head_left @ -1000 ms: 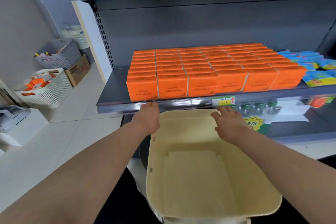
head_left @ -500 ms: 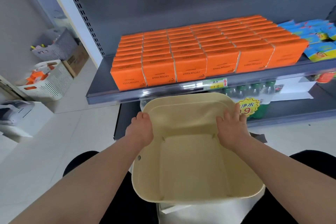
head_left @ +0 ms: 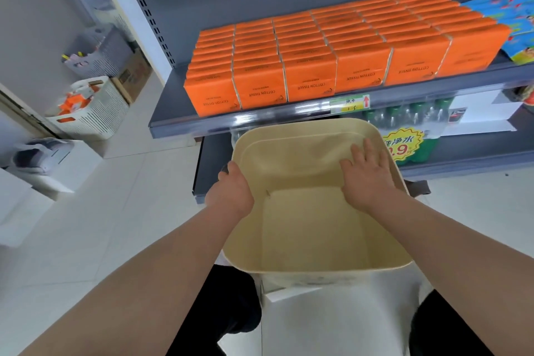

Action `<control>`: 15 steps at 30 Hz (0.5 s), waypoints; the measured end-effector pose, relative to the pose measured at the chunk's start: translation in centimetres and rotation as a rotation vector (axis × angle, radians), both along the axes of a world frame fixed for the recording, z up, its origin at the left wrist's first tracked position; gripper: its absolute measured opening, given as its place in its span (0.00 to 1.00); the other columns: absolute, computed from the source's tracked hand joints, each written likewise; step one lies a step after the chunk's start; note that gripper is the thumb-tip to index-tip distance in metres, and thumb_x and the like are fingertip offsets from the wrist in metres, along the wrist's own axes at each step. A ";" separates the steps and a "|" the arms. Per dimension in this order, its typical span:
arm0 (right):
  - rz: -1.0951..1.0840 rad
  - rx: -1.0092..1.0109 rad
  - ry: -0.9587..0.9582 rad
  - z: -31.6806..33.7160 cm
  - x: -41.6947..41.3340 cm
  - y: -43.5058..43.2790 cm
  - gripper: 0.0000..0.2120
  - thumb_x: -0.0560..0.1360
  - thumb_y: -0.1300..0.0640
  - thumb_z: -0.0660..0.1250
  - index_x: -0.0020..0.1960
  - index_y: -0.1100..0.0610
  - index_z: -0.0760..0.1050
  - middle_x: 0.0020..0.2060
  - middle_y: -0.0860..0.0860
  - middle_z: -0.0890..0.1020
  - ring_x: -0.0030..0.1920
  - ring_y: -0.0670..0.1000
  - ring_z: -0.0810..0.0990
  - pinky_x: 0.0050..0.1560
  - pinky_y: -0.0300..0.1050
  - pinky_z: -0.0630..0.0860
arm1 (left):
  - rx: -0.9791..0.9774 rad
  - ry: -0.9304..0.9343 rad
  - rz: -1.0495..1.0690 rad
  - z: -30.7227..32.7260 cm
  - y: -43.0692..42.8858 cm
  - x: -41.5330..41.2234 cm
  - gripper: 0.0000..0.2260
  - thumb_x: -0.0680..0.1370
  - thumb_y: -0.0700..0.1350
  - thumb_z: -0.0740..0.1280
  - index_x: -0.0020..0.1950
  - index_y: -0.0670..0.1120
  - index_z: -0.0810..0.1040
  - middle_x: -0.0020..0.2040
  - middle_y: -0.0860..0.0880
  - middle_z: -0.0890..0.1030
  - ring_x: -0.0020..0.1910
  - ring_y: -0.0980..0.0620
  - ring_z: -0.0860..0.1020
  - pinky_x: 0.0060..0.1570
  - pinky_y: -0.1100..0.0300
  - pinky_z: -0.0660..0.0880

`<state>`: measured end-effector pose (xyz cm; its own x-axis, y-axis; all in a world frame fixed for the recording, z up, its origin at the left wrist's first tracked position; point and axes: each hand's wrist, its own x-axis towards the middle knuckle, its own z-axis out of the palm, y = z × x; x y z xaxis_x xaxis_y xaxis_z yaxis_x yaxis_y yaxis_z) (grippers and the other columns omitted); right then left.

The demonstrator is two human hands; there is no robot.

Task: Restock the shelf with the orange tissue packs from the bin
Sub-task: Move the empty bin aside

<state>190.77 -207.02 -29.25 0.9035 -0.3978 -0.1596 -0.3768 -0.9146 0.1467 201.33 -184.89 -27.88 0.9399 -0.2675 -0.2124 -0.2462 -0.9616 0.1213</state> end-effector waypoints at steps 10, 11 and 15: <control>0.196 0.154 0.055 -0.3 -3.7 9.4 0.24 0.80 0.52 0.59 0.73 0.58 0.61 0.74 0.59 0.55 0.76 0.61 0.48 0.72 0.60 0.53 | -0.091 0.013 -0.015 0.2 5.1 -5.4 0.15 0.76 0.40 0.60 0.62 0.40 0.66 0.60 0.42 0.72 0.59 0.41 0.73 0.54 0.47 0.72; 0.201 0.152 0.069 -0.2 -4.3 10.4 0.24 0.80 0.51 0.59 0.73 0.58 0.61 0.74 0.59 0.57 0.76 0.61 0.49 0.72 0.60 0.55 | -0.082 -0.007 -0.051 0.4 6.0 -6.1 0.13 0.76 0.40 0.61 0.60 0.40 0.67 0.59 0.42 0.73 0.58 0.41 0.72 0.54 0.47 0.72; 0.251 0.110 -0.032 3.9 -3.9 13.6 0.22 0.79 0.53 0.59 0.71 0.56 0.64 0.72 0.58 0.61 0.74 0.60 0.55 0.69 0.58 0.60 | -0.089 -0.110 -0.110 4.0 9.1 -6.0 0.12 0.78 0.43 0.61 0.60 0.40 0.69 0.58 0.40 0.74 0.56 0.42 0.72 0.51 0.51 0.72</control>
<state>186.85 -193.44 -25.36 0.9769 -0.1427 -0.1590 -0.1393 -0.9897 0.0327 195.29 -175.77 -23.93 0.9203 -0.3827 -0.0810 -0.3654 -0.9150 0.1712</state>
